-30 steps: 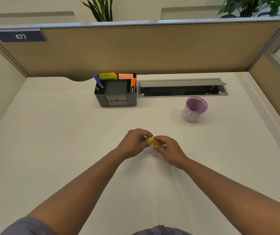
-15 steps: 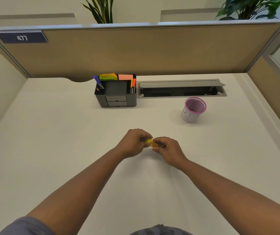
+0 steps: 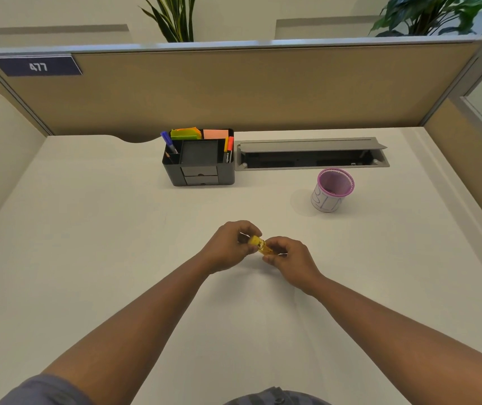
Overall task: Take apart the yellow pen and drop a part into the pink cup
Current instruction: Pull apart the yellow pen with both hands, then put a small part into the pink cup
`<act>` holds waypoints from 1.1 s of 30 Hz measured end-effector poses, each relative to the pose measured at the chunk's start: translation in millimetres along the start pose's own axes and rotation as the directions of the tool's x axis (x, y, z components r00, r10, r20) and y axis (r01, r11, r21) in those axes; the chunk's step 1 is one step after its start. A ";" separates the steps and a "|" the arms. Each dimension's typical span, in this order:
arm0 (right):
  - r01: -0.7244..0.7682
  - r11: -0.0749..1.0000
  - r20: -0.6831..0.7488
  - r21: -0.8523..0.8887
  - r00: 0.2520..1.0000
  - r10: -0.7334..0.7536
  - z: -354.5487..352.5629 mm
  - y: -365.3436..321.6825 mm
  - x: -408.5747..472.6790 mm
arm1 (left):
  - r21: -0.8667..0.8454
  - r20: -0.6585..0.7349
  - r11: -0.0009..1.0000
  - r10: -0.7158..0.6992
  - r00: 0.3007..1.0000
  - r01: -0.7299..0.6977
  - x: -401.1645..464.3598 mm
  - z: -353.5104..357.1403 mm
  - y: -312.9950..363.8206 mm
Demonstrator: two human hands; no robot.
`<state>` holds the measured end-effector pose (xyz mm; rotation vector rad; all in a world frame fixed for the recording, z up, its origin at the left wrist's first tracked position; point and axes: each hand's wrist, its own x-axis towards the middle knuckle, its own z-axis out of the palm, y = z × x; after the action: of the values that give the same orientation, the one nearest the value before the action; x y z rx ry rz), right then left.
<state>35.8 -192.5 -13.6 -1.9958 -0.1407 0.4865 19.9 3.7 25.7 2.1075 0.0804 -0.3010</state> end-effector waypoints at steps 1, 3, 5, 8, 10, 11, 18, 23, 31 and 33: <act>-0.009 1.000 -0.002 0.018 1.000 0.009 -0.6 0.8 0.3 | -0.069 0.003 0.997 -0.025 1.000 0.025 -0.6 0.4 -1.0; -0.031 0.999 -0.008 0.037 0.999 0.031 -2.5 2.7 0.3 | -0.234 0.016 0.969 -0.076 0.997 0.077 -1.7 2.1 -3.0; -0.036 0.998 -0.004 0.052 0.999 0.036 -4.1 4.7 0.7 | -0.396 0.041 0.910 -0.112 0.993 0.119 -2.9 4.1 -4.6; -0.028 0.994 -0.001 0.102 1.000 0.028 -6.0 5.8 2.0 | -0.549 0.081 0.819 -0.145 0.986 0.166 -0.6 7.7 -6.2; -0.027 0.991 -0.009 0.133 1.000 0.028 -8.5 4.7 3.4 | -0.599 0.091 0.778 -0.167 0.982 0.188 3.3 10.9 -7.9; -0.030 0.989 -0.019 0.143 0.999 0.033 -10.2 4.3 4.3 | -0.613 0.090 0.765 -0.183 0.979 0.199 5.8 12.8 -9.2; -0.017 0.997 -0.276 0.077 0.960 0.038 -40.0 0.9 11.7 | -0.570 0.066 0.776 -0.283 0.957 0.269 26.1 32.4 -29.0; 0.041 0.999 -0.489 -0.024 0.871 -0.048 -76.6 -6.1 26.7 | -0.535 0.055 0.795 -0.305 0.951 0.286 44.8 42.6 -34.3; -0.091 0.984 -0.692 -0.156 0.721 -0.043 -119.9 -4.0 57.7 | -0.689 0.004 0.663 -0.400 0.917 0.292 67.5 49.1 -37.3; -0.089 0.984 -0.700 -0.153 0.713 -0.044 -129.0 -3.3 62.4 | -0.717 0.014 0.630 -0.414 0.910 0.297 69.8 49.4 -39.3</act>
<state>144.1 -279.3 21.9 -2.2244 0.3345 -0.3171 71.4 -21.7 -48.7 1.3085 0.6250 -0.2817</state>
